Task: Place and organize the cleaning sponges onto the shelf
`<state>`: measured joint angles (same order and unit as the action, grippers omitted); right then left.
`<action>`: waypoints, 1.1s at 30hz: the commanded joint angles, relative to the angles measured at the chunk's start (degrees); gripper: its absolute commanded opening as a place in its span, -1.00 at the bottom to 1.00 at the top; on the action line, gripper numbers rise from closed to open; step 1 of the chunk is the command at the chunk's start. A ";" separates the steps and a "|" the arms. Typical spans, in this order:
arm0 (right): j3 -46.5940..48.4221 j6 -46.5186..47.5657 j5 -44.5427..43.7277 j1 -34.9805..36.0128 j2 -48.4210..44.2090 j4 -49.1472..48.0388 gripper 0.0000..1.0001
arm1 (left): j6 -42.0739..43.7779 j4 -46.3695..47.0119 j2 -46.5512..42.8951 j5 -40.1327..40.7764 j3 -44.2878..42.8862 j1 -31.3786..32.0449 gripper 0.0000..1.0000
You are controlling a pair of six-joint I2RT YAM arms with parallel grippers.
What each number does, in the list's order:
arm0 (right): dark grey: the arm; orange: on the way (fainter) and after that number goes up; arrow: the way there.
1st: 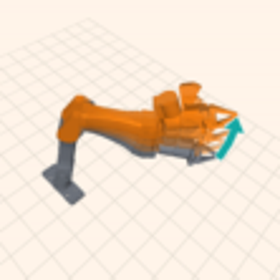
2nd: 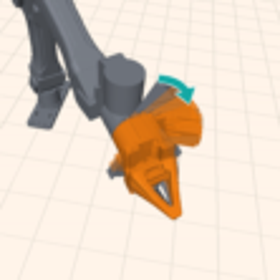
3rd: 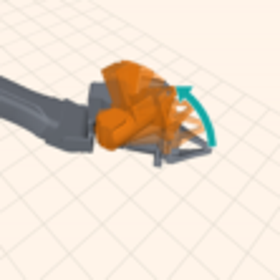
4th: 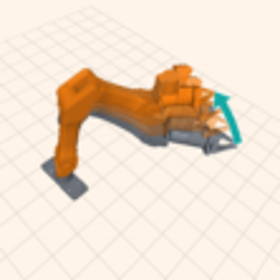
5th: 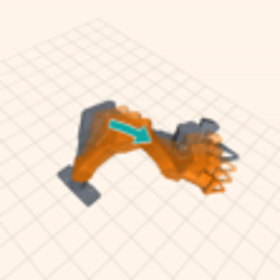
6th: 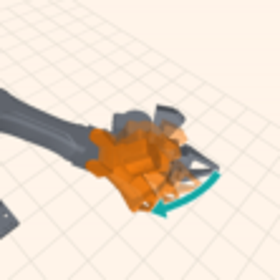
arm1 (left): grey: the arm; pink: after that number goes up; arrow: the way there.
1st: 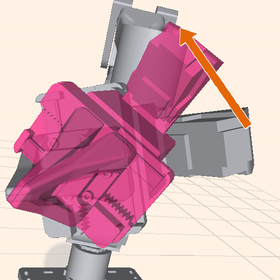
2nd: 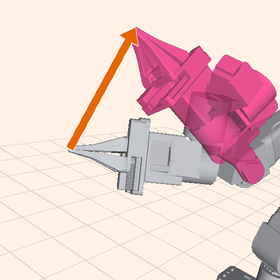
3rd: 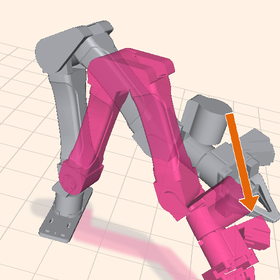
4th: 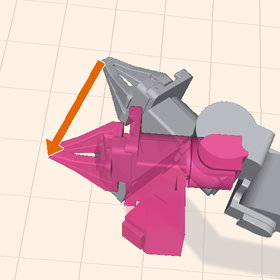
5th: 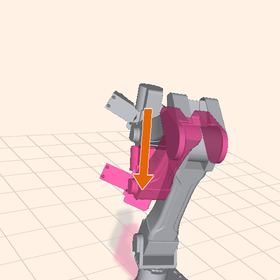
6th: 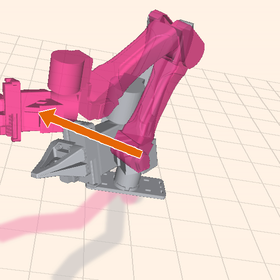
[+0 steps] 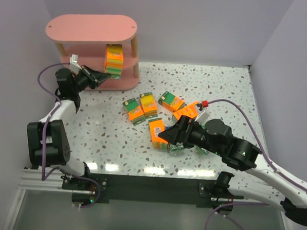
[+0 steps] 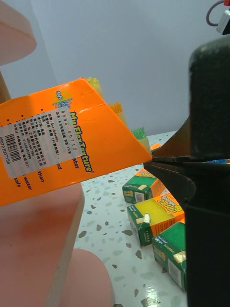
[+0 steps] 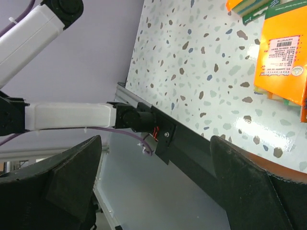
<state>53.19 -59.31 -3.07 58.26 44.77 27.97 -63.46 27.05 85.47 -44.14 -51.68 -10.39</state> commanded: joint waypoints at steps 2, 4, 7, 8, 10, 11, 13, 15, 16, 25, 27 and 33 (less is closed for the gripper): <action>1.04 0.07 -4.92 0.01 -0.57 -1.95 0.97 | -4.21 12.76 5.65 -5.34 -4.56 -1.56 -1.00; 0.78 0.16 -5.63 0.01 -0.22 -2.39 0.97 | -3.86 12.24 7.86 -5.69 -7.28 -1.74 -1.00; 0.43 0.60 -5.81 0.01 0.84 -2.83 0.97 | -5.44 13.46 12.08 -6.48 -9.75 -1.74 -1.00; 0.25 0.86 -5.81 0.01 1.19 -3.35 0.97 | -5.88 14.08 13.04 -6.31 -10.02 -1.74 -1.00; -0.19 1.65 -5.89 -0.08 1.63 -4.76 0.97 | -5.54 13.13 13.67 -5.61 -11.16 -1.74 -1.00; -0.19 2.00 -5.89 0.01 1.89 -5.11 0.97 | -5.10 12.25 14.28 -5.08 -11.68 -1.56 -1.00; 0.07 2.88 -5.28 -0.08 3.30 -6.08 0.97 | -4.48 10.40 14.63 -4.55 -12.74 -1.56 -1.00; 0.25 3.50 -3.79 -0.08 5.05 -7.13 0.97 | -4.22 8.56 14.72 -3.24 -12.92 -1.39 -1.00; 0.51 3.85 -3.26 0.01 5.67 -7.40 0.97 | -4.13 8.11 14.72 -2.54 -12.92 -1.12 -1.00; -0.45 4.64 -2.29 -0.08 6.03 -9.69 0.97 | -5.18 6.00 17.01 -1.03 -14.68 1.07 -1.00; -0.80 4.55 -2.38 -0.08 5.50 -9.42 0.97 | -7.01 8.09 17.79 -1.47 -13.89 1.34 -1.00; -1.95 4.38 -2.55 -0.16 3.92 -9.07 0.97 | -8.87 9.60 19.47 -0.42 -13.80 2.74 -1.00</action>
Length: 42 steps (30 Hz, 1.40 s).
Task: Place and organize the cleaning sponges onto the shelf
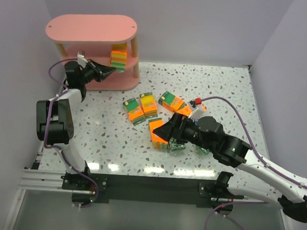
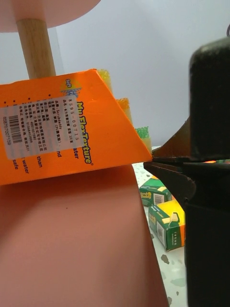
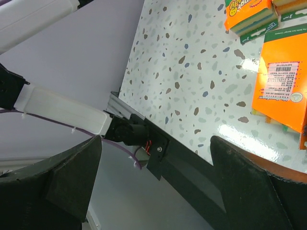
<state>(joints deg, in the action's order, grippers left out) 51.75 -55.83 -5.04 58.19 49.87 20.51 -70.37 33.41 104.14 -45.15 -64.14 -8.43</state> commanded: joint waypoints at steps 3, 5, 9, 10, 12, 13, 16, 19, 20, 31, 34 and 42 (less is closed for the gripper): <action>-0.51 1.08 -0.85 -0.01 -1.79 -1.36 0.97 | -3.54 4.47 1.77 1.11 -1.51 1.48 -1.00; -0.59 1.08 -1.20 -0.01 -2.05 -1.35 0.97 | -4.51 4.65 2.47 1.81 -1.86 1.92 -0.98; -0.59 1.25 -1.64 -0.01 -2.58 -1.09 0.97 | -6.44 6.23 3.00 3.04 -1.95 2.10 -0.78; -0.59 1.25 -1.73 -0.01 -2.67 -1.09 0.97 | -6.71 6.40 3.00 3.22 -1.95 2.10 -0.69; -0.77 1.25 -1.82 -0.10 -2.84 -0.91 0.97 | -7.24 6.76 2.56 3.57 -1.78 2.10 -0.43; -0.77 1.34 -1.90 -0.10 -3.02 -0.83 0.97 | -7.33 6.76 2.30 3.75 -1.69 2.10 -0.39; -1.21 1.17 -1.82 -0.01 -3.02 -0.91 0.97 | -7.41 6.58 1.33 4.63 -1.43 2.01 0.01; -1.21 1.25 -1.56 -0.01 -2.58 -1.09 0.97 | -7.68 6.58 0.98 4.89 -1.43 2.01 0.43; -1.12 1.25 -1.55 -0.10 -2.32 -1.09 0.98 | -7.77 6.41 0.63 5.07 -1.08 2.01 0.46; -0.86 1.08 -1.47 -0.19 -1.26 -1.35 0.97 | -6.62 3.24 -4.38 5.42 6.56 2.27 0.68; -0.59 1.08 -1.29 -0.10 -0.48 -1.62 0.97 | -6.10 2.28 -5.78 5.51 7.71 2.27 0.78; -0.77 0.90 -1.20 -0.10 -0.03 -2.14 0.97 | -7.50 2.98 -8.16 5.16 8.50 2.36 0.45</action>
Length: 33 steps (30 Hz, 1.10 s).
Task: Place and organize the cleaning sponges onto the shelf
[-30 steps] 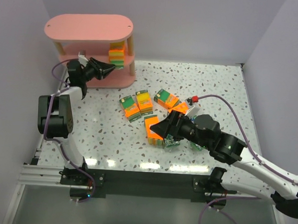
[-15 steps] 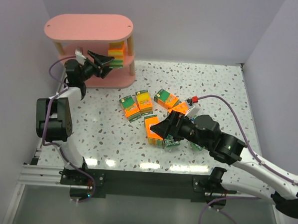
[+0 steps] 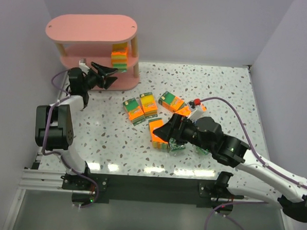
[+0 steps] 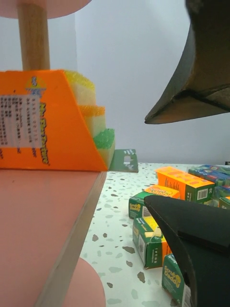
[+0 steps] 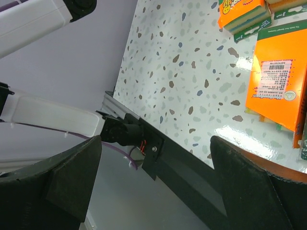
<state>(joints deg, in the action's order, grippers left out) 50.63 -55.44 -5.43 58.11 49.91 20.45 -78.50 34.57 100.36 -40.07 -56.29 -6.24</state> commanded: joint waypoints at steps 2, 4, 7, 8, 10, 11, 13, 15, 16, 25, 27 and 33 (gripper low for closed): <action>0.26 0.33 -0.81 -0.10 -0.08 -2.25 0.97 | 0.72 2.17 -5.34 -0.27 1.71 0.18 0.18; -0.01 0.16 -0.81 -0.10 0.01 -2.34 0.97 | 0.63 2.87 -5.43 -0.79 2.15 0.35 -0.14; 0.08 0.24 -0.81 -0.01 0.19 -2.52 0.97 | -0.60 4.71 -4.82 -1.50 2.33 0.96 -0.57; 0.08 0.24 -0.72 -0.01 0.27 -2.34 0.97 | -1.21 5.42 -4.73 -1.67 2.15 1.14 -0.69; 0.17 0.24 -0.81 -0.01 0.28 -2.34 0.97 | -1.22 5.08 -4.64 -1.67 1.54 1.84 -1.00; 0.08 0.24 -0.90 -0.01 0.28 -2.17 0.97 | -0.70 3.59 -4.56 -1.50 0.58 2.02 -1.00; -0.01 0.16 -1.16 -0.10 0.01 -2.08 0.97 | 0.53 2.09 -3.86 -0.54 -1.53 2.46 -1.00; 0.17 0.33 -1.42 -0.01 -0.25 -1.82 0.97 | 0.10 1.99 -2.89 -0.18 -2.76 2.46 -1.00; 0.34 0.33 -1.60 -0.01 -0.25 -1.55 0.97 | -0.25 2.34 -1.75 0.17 -4.25 2.46 -1.00; 0.87 1.03 -2.65 -0.27 -1.31 -0.06 0.97 | 0.80 -1.52 4.84 2.19 -13.75 2.46 -1.00; 0.96 1.30 -2.65 -0.36 -1.31 0.38 0.97 | 0.80 -1.87 5.55 2.46 -14.54 2.46 -1.00; 1.31 1.56 -2.48 -0.71 -0.96 0.47 0.97 | 0.19 -1.70 8.36 2.28 -17.01 2.72 -1.00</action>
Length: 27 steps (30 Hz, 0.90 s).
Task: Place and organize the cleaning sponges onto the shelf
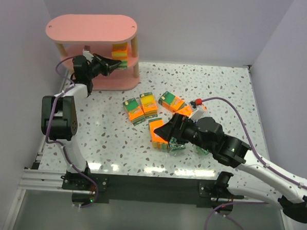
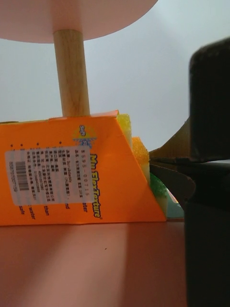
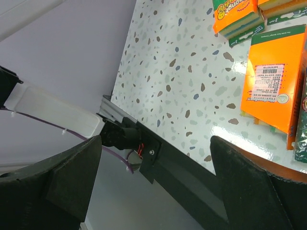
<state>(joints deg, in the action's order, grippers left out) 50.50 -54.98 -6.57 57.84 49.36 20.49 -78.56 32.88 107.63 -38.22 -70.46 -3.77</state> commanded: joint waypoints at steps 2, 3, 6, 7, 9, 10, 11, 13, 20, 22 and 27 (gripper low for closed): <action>1.53 1.19 -1.08 -0.63 -0.41 0.69 0.97 | -0.36 0.51 2.22 0.16 -3.98 0.17 -1.00; 1.53 1.37 -0.99 -0.63 -0.32 0.60 0.97 | -0.54 0.60 2.58 0.16 -4.42 0.25 -1.00; 1.44 1.54 -0.99 -0.89 -0.67 1.13 0.97 | -0.80 0.95 3.11 0.07 -5.74 0.25 -1.00; 1.44 1.54 -0.99 -0.98 -0.85 1.13 0.97 | -1.06 1.48 2.76 0.07 -5.66 0.25 -1.00; 1.27 1.72 -1.08 -1.15 -1.02 1.31 0.97 | -1.50 2.97 1.80 -0.19 -4.78 0.26 -1.00; 1.18 1.81 -0.99 -1.15 -1.11 1.48 0.97 | -1.94 4.19 0.40 -0.54 -3.47 0.34 -1.00; 1.18 2.16 -1.08 -1.24 -1.11 1.66 0.97 | -2.20 5.16 -0.40 -0.89 -2.68 0.26 -0.98; 1.35 2.51 -1.60 -1.42 -0.94 2.09 0.97 | -1.95 6.05 -3.65 -1.51 0.39 0.25 -0.68; 8.19 9.87 -5.91 -2.30 6.51 12.89 0.97 | 2.88 4.04 -17.09 -4.67 12.08 0.25 0.05; 10.57 12.95 -7.31 -2.47 9.86 15.27 0.97 | 5.25 1.76 -21.84 -6.24 15.59 0.25 0.15; 19.01 22.98 -12.32 -2.47 23.63 21.61 0.97 | 14.12 -9.22 -33.60 -7.31 20.44 0.34 0.78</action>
<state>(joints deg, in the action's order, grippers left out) 65.06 -40.45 -14.04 55.48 67.48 36.56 -72.01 30.50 79.85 -43.11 -52.21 -3.66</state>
